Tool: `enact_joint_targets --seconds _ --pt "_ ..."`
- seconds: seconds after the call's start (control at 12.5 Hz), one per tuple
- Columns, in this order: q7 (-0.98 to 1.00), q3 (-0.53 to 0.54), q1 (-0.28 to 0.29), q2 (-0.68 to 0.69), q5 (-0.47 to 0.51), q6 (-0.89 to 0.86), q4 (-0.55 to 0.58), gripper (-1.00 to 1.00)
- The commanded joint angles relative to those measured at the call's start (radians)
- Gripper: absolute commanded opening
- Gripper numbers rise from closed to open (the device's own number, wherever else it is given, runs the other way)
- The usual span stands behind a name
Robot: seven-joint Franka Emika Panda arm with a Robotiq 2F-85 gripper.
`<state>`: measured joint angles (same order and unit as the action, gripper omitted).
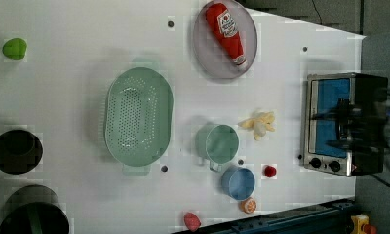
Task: Pick banana from table and place on oven.
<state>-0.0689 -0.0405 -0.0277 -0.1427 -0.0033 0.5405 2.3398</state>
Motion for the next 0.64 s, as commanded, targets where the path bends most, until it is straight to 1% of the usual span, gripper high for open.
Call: enact_joint_targets --seconds 0.08,0.32,0.64 --pt "-0.016 -0.018 0.002 0.053 -0.006 0.123 0.009 1.0" --pt "-0.015 -0.041 0.002 0.189 -0.006 0.288 0.035 1.0" --pt "-0.013 -0.05 0.001 0.317 -0.006 0.415 0.077 1.0"
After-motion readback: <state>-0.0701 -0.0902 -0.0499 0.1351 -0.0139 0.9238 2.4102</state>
